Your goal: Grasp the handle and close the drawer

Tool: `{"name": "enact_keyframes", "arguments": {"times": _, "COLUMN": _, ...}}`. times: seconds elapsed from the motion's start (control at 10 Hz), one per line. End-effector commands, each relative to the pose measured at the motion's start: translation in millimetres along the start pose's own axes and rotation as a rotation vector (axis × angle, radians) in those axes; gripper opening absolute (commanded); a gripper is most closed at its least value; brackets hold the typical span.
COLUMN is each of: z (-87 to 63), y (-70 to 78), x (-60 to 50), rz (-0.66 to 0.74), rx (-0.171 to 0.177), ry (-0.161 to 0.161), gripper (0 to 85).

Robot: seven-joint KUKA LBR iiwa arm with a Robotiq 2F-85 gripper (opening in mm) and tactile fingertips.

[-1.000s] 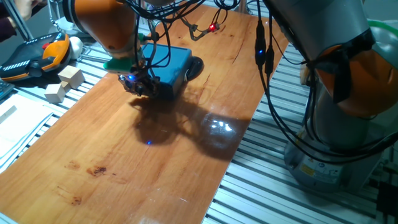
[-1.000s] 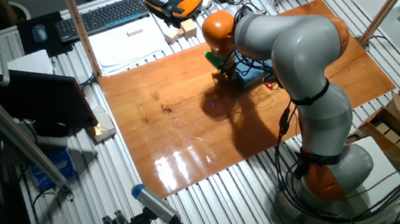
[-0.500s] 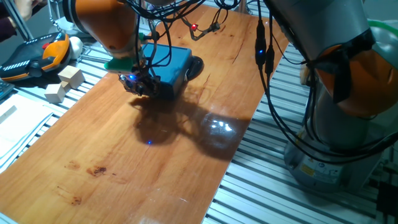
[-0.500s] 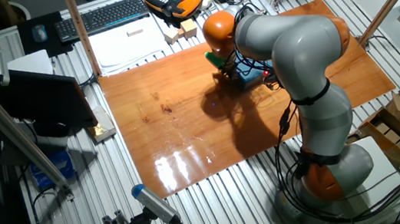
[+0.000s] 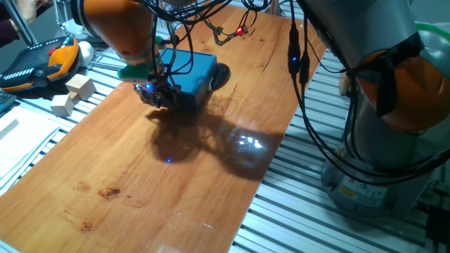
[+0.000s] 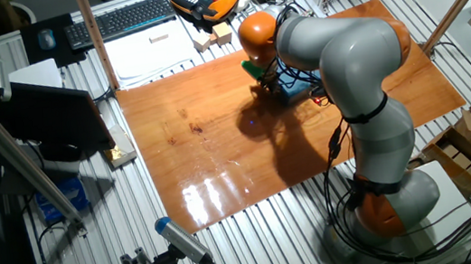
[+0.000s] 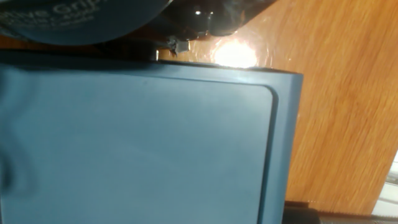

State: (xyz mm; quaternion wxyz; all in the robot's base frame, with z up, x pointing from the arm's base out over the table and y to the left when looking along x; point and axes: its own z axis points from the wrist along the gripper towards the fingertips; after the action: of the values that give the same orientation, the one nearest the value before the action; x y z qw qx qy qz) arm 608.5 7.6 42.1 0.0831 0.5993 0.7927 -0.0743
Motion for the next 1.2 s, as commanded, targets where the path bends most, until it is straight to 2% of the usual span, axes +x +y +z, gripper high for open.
{"name": "enact_keyframes", "arguments": {"times": 0.0, "z": -0.2, "y": 0.0, "x": 0.8, "rz": -0.002, "rx": -0.002, "ry": -0.002, "gripper": 10.0}}
{"name": "enact_keyframes", "arguments": {"times": 0.1, "z": -0.4, "y": 0.8, "x": 1.2, "rz": 0.006, "rx": -0.007, "ry": -0.007, "gripper": 28.3}}
{"name": "enact_keyframes", "arguments": {"times": 0.2, "z": -0.9, "y": 1.2, "x": 1.7, "rz": 0.001, "rx": -0.008, "ry": -0.005, "gripper": 42.3}}
{"name": "enact_keyframes", "arguments": {"times": 0.4, "z": -3.0, "y": 1.7, "x": 3.8, "rz": 0.006, "rx": -0.008, "ry": -0.004, "gripper": 65.3}}
{"name": "enact_keyframes", "arguments": {"times": 0.5, "z": -3.5, "y": 1.7, "x": 4.9, "rz": 0.006, "rx": -0.009, "ry": -0.002, "gripper": 72.7}}
{"name": "enact_keyframes", "arguments": {"times": 0.7, "z": -3.6, "y": 1.5, "x": 5.9, "rz": 0.004, "rx": -0.011, "ry": -0.004, "gripper": 83.7}}
{"name": "enact_keyframes", "arguments": {"times": 1.0, "z": -10.7, "y": -1.1, "x": 11.3, "rz": 0.006, "rx": -0.012, "ry": 0.000, "gripper": 85.0}}
{"name": "enact_keyframes", "arguments": {"times": 1.1, "z": -15.3, "y": -0.9, "x": 13.4, "rz": 0.004, "rx": -0.011, "ry": 0.011, "gripper": 85.0}}
